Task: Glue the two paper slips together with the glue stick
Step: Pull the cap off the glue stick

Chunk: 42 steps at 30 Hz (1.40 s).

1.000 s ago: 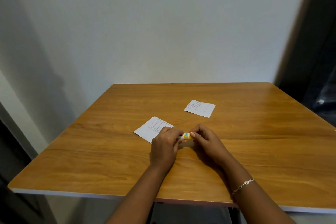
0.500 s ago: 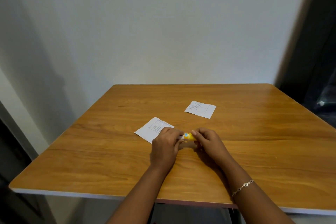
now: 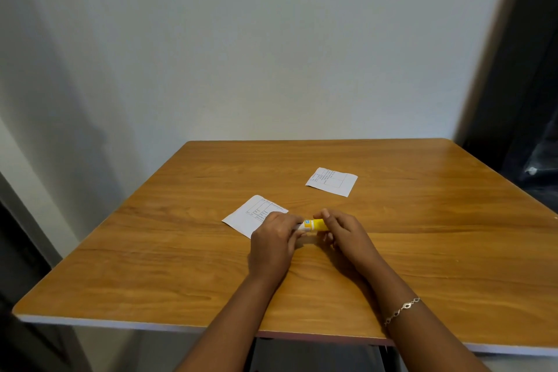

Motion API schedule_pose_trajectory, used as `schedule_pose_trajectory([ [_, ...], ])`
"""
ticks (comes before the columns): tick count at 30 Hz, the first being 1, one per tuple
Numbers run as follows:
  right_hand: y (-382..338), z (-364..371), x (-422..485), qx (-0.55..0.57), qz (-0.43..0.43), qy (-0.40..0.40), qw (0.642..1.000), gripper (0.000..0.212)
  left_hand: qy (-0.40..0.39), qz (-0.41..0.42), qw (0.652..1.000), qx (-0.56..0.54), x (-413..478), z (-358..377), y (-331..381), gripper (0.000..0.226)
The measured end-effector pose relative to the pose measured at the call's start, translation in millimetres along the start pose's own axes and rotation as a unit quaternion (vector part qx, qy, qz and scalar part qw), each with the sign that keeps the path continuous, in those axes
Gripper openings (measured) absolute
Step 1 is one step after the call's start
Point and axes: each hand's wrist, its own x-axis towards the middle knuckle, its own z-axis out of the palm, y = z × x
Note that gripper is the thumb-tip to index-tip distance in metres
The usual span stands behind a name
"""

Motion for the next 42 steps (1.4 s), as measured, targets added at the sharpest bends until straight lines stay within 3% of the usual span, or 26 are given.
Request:
schedule_pose_trajectory([
  [6,5.3,-4.8,3.0,-0.035,-0.031,-0.033,0.998,0.013,-0.007,0.016,1.0,0.02,-0.6,0.0,0.7,0.026],
  [15,1.4,-1.7,1.8,-0.013,-0.009,-0.01,1.0,0.027,0.001,0.006,1.0,0.021,-0.4,-1.9,0.7,0.021],
  [20,4.7,-5.9,3.0,-0.033,-0.016,-0.037,0.999,0.011,-0.016,0.021,0.999,0.026,-0.2,-2.3,2.6,0.024],
  [25,3.9,-11.2,3.9,-0.036,-0.035,-0.042,0.998,0.02,-0.017,0.037,0.999,0.032,-0.8,-2.6,3.6,0.03],
  [32,-0.6,-11.6,0.5,-0.051,-0.078,-0.031,0.995,0.015,-0.024,-0.013,0.999,-0.024,-0.8,-2.3,0.9,0.024],
  [35,-2.8,-11.7,-0.7,-0.035,-0.054,-0.029,0.998,0.007,-0.015,-0.029,0.999,-0.042,0.2,-2.6,1.4,0.02],
  [38,-4.0,-11.7,-1.9,-0.008,-0.012,-0.052,0.999,0.019,-0.014,-0.022,0.998,-0.05,-0.2,-2.8,2.9,0.018],
  [42,-0.3,-13.6,-1.3,-0.035,-0.029,-0.056,0.997,0.003,-0.017,-0.009,0.999,-0.025,-1.0,-1.4,2.2,0.021],
])
